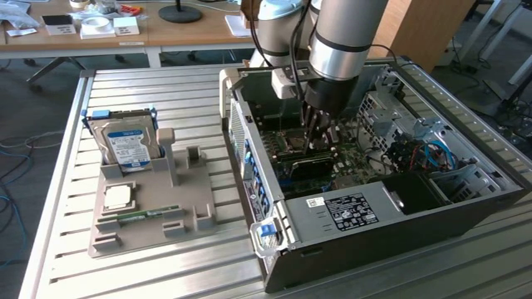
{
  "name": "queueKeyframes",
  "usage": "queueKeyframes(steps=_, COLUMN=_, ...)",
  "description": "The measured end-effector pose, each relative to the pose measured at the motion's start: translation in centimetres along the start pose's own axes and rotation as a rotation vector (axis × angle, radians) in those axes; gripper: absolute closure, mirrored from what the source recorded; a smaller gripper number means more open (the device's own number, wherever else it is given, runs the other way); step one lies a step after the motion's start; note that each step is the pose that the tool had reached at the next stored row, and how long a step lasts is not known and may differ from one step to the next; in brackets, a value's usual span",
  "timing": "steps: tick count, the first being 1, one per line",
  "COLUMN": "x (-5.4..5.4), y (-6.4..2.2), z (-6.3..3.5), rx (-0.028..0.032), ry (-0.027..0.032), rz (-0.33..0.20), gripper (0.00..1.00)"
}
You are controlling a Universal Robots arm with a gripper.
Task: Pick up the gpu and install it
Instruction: 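Press down on the gpu until it lock into place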
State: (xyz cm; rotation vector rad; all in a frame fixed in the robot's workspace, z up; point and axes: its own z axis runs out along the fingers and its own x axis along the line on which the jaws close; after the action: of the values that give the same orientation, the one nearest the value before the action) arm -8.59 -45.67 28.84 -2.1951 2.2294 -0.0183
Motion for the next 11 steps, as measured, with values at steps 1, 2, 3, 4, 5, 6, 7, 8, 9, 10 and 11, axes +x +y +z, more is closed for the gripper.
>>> queueKeyframes(steps=1, x=0.0, y=0.0, z=0.0, rx=0.0, ry=0.0, rz=0.0, gripper=0.89)
queueKeyframes(steps=2, x=0.0, y=0.0, z=0.01, rx=0.0, ry=0.0001, rz=0.0, gripper=0.89)
queueKeyframes(steps=3, x=-0.01, y=0.0, z=0.11, rx=0.0002, ry=-0.0011, rz=0.0, gripper=0.89)
queueKeyframes(steps=4, x=-0.03, y=0.0, z=0.23, rx=0.0001, ry=-0.0024, rz=0.0, gripper=0.89)
queueKeyframes(steps=5, x=-0.05, y=0.01, z=0.37, rx=0.0, ry=-0.0035, rz=0.0, gripper=0.89)
queueKeyframes(steps=6, x=-0.08, y=0.01, z=0.53, rx=0.0, ry=-0.0047, rz=0.0, gripper=0.89)
queueKeyframes(steps=7, x=-0.1, y=0.01, z=0.7, rx=0.0, ry=-0.0059, rz=0.0, gripper=0.89)
queueKeyframes(steps=8, x=-0.14, y=0.02, z=0.84, rx=0.0001, ry=-0.0071, rz=0.001, gripper=0.89)
queueKeyframes(steps=9, x=-0.17, y=0.02, z=0.89, rx=0.0, ry=-0.0072, rz=0.0, gripper=0.89)
queueKeyframes(steps=10, x=-0.17, y=0.02, z=0.9, rx=-0.0001, ry=-0.0071, rz=0.0, gripper=0.89)
queueKeyframes(steps=11, x=-0.17, y=0.02, z=0.9, rx=-0.0002, ry=-0.0069, rz=0.0, gripper=0.89)
